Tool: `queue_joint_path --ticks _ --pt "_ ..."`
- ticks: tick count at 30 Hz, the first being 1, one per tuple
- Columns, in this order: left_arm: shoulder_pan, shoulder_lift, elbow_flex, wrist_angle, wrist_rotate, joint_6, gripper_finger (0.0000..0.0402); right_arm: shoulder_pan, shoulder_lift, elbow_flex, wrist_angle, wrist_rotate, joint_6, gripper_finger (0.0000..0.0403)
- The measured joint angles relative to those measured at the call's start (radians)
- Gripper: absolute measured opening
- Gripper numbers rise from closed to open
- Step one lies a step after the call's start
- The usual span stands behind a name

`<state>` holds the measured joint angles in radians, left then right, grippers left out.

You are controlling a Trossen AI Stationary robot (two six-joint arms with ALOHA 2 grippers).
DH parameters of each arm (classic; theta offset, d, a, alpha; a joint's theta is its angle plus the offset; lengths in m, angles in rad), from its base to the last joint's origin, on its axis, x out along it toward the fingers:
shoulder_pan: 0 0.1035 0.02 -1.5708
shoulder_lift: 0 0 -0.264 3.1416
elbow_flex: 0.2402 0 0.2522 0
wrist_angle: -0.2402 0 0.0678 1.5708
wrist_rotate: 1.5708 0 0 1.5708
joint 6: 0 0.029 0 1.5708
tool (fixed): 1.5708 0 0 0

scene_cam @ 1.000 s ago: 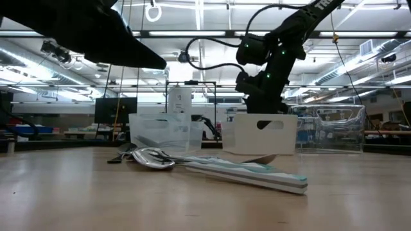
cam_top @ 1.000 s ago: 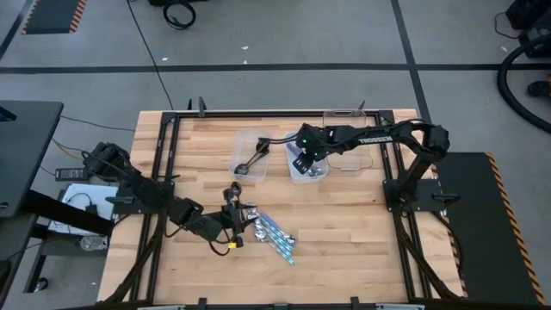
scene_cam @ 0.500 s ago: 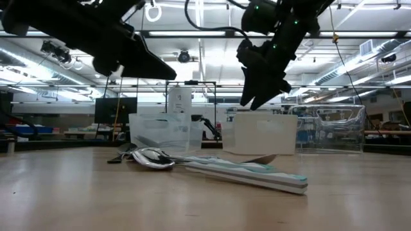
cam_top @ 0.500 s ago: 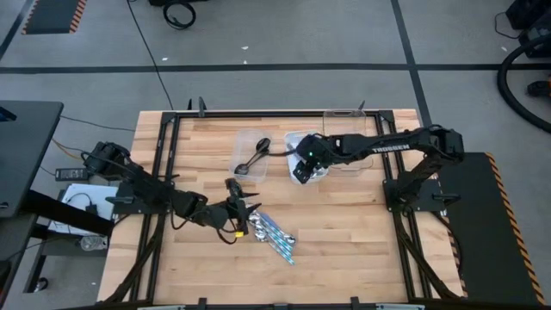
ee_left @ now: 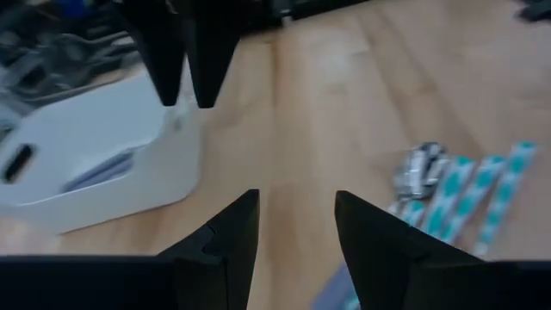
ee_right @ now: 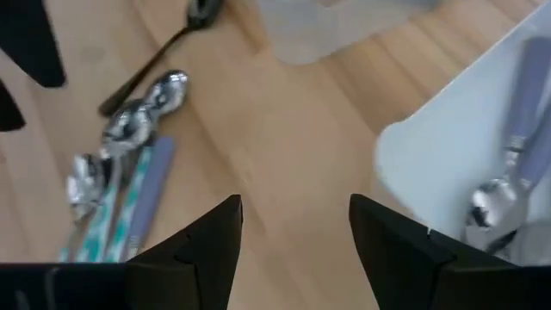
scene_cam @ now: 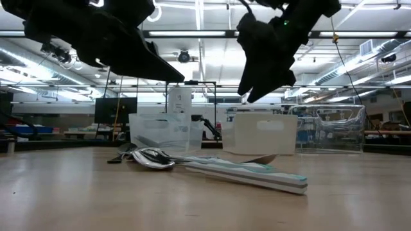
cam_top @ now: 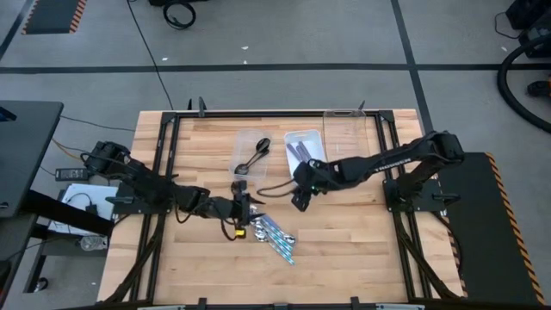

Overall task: Sort silverware by color (type)
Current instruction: Put the blue spoon into the right transparent bin

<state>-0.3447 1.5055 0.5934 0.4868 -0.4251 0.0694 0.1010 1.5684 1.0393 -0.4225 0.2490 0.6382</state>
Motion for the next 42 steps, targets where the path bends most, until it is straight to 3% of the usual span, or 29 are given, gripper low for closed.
queue_joint_path --ticks 5,11,18,26,33,38,42 --pt "-0.015 0.0 0.0 0.014 0.09 -0.017 0.0162 0.064 0.0 0.001 0.019 0.043 0.025 0.0224" --pt "-0.044 0.0 0.0 0.017 0.097 -0.082 0.0162 0.119 0.012 0.005 0.034 0.048 0.049 0.0222" --pt "-0.092 0.0 0.0 0.016 0.095 -0.168 0.0162 0.181 0.145 0.109 0.018 0.042 0.051 0.0213" --pt "-0.147 0.0 0.0 -0.044 -0.007 -0.181 0.0162 0.249 0.291 0.298 -0.067 0.045 0.069 0.0213" --pt "-0.194 -0.002 0.0 -0.076 -0.023 -0.11 0.0161 0.315 0.396 0.434 -0.147 0.071 0.071 0.0213" --pt "-0.191 -0.003 -0.048 -0.079 -0.028 -0.105 0.0148 0.349 0.429 0.474 -0.157 0.075 0.091 0.0213" --pt "-0.187 -0.003 -0.123 0.012 -0.029 -0.122 0.0142 0.376 0.427 0.472 -0.143 0.11 0.136 0.0213"
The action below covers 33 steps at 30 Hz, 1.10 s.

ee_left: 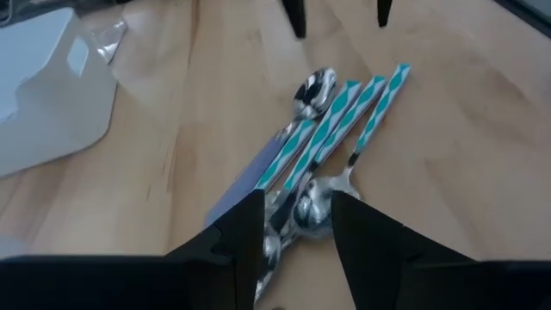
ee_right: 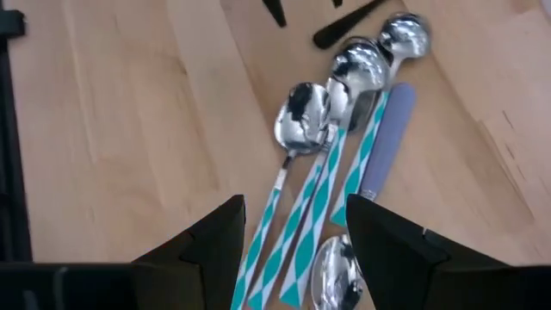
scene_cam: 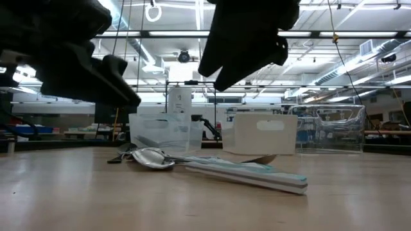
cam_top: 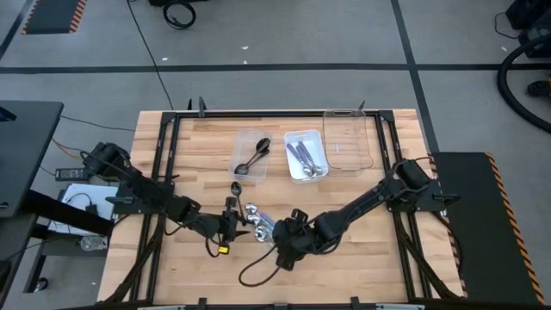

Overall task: Sort silverware by color (type)
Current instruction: Put the blue spoon into the right transparent bin

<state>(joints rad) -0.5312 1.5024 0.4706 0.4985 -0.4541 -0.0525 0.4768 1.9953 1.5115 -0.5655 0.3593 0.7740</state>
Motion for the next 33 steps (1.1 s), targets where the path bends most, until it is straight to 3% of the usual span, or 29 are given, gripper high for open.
queue_joint_path --ticks 3,12,19,33 --pt "0.0 -0.005 -0.05 0.082 0.001 -0.017 0.0142 0.009 0.015 0.001 0.028 0.025 0.006 0.0213" --pt "-0.053 -0.111 -0.12 0.087 0.002 -0.151 0.0141 0.014 0.147 0.053 0.066 -0.007 0.037 0.0211" --pt "-0.096 -0.117 -0.119 0.087 0.003 -0.178 0.0141 0.014 0.23 0.153 -0.111 -0.02 0.08 0.0196" --pt "-0.094 -0.117 -0.119 0.096 0.002 -0.172 0.0141 -0.017 0.219 0.144 -0.369 -0.073 0.06 0.0159"
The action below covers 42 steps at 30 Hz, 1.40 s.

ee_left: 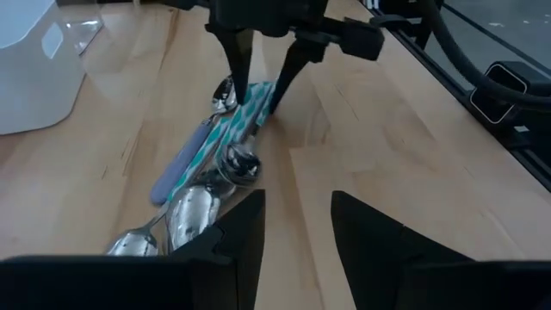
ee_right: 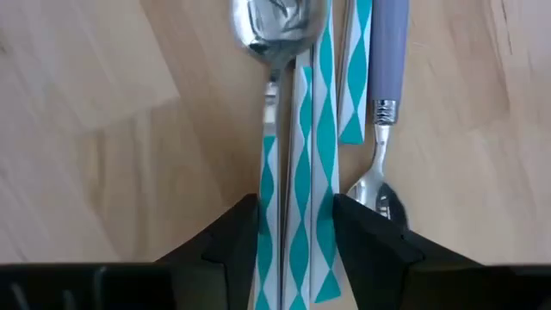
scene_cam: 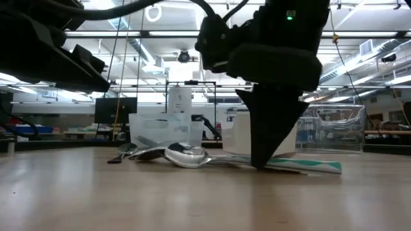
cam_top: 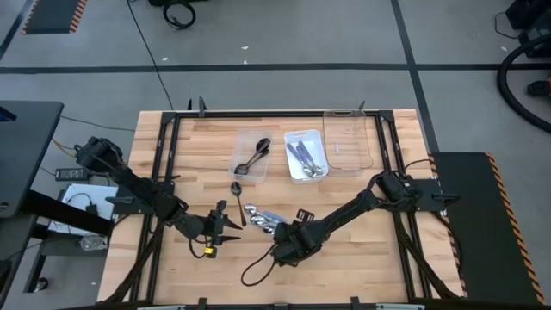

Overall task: Sort silverware by color (type)
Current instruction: Put the blue spoon into the right transparent bin

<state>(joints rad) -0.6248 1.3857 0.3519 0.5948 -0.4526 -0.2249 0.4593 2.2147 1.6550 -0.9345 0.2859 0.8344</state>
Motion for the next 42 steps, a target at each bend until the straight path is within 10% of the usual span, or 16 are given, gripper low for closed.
queue_joint_path --ticks 42 --pt "-0.064 0.001 0.0 -0.024 0.001 -0.193 0.0141 0.059 -0.07 -0.117 0.027 -0.193 -0.134 0.0124"
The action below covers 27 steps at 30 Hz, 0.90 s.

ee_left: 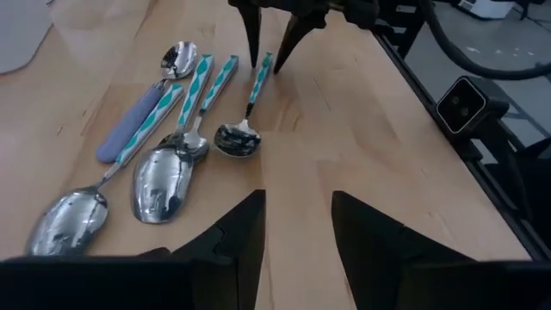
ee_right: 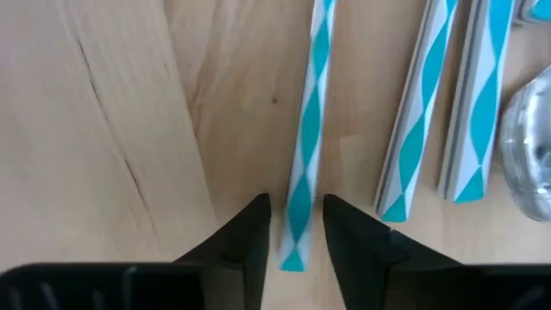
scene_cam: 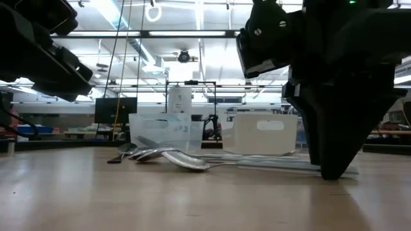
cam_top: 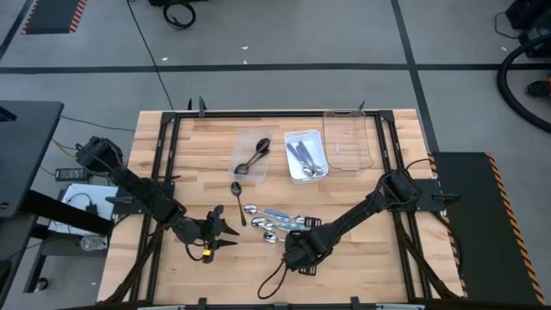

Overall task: Sort silverware by color (type)
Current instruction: Put the blue spoon into the right transparent bin

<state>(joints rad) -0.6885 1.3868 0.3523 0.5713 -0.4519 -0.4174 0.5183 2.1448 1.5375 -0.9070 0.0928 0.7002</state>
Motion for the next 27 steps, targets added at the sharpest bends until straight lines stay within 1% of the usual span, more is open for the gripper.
queue_joint_path --ticks 9,16,23,27 --pt "-0.024 0.0 0.0 0.001 0.0 -0.052 0.0141 0.002 -0.001 0.0 0.013 -0.016 0.012 0.0033" --pt "-0.057 0.0 0.0 0.001 -0.005 -0.108 0.0141 -0.005 -0.001 0.001 -0.001 -0.014 -0.048 0.0031" --pt "-0.101 0.0 0.0 0.0 -0.102 -0.145 0.0141 -0.035 -0.011 -0.001 -0.015 -0.027 -0.123 0.0033" --pt "-0.112 0.0 0.0 0.001 -0.14 -0.159 0.0141 -0.057 -0.052 -0.003 -0.045 0.001 -0.168 0.0034"
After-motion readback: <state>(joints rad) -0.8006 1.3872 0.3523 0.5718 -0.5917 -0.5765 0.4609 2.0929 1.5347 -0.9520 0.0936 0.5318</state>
